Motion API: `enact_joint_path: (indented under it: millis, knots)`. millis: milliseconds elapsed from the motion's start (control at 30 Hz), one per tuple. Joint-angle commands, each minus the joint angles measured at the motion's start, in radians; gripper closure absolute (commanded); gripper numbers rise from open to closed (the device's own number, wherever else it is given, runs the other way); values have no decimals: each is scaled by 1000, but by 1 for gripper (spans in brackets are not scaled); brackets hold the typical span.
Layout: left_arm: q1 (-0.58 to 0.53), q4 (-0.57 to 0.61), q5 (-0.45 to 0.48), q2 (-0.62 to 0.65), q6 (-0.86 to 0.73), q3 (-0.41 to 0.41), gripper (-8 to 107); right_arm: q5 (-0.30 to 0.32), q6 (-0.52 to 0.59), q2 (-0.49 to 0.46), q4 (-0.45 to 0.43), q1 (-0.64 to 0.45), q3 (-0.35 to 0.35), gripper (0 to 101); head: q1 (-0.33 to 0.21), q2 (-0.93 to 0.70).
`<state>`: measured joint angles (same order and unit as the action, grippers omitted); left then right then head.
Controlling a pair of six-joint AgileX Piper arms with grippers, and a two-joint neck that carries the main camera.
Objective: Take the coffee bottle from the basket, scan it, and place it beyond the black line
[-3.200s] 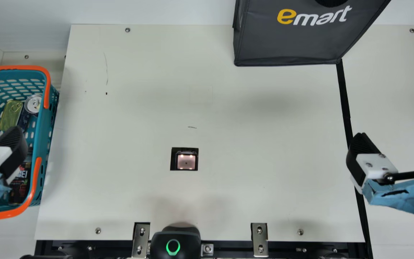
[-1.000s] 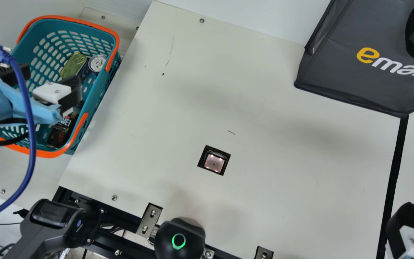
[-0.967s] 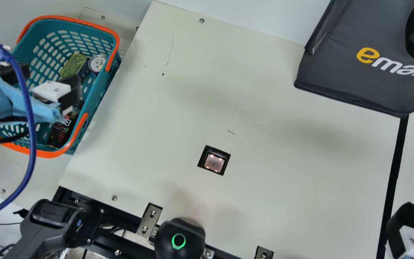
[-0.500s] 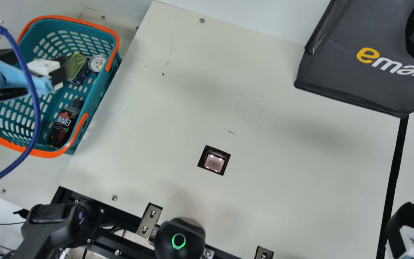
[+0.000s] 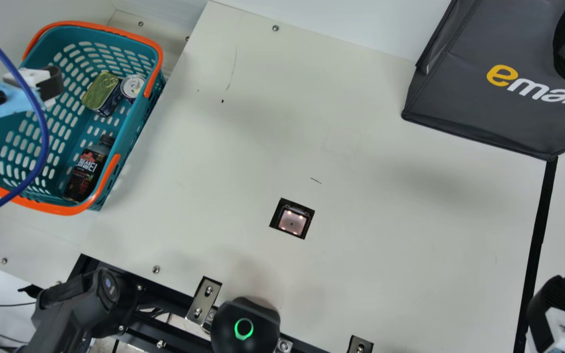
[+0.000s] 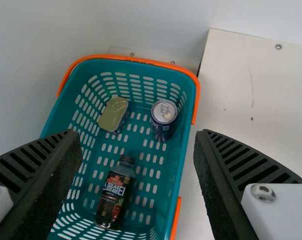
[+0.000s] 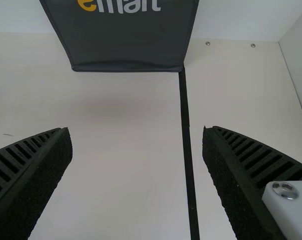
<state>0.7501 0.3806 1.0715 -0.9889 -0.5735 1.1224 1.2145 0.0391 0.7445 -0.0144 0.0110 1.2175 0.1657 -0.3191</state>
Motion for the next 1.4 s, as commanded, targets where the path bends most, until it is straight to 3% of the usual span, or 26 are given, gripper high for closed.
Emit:
enact_joint_path:
  millis: [0,333,833,1367]
  knots:
    - [39,21,-3,-7,-50,-7,9,0,0,0,0,0,0,10,-27,-2]
    - [108,52,-35,-46,-140,-69,9,0,0,0,0,0,0,10,-27,-2]
    - [51,1,-148,-132,-120,-145,9,-1,0,0,0,0,0,10,-27,-2]
    - [72,40,-177,-280,-250,-141,9,-1,0,0,0,0,0,10,-27,-2]
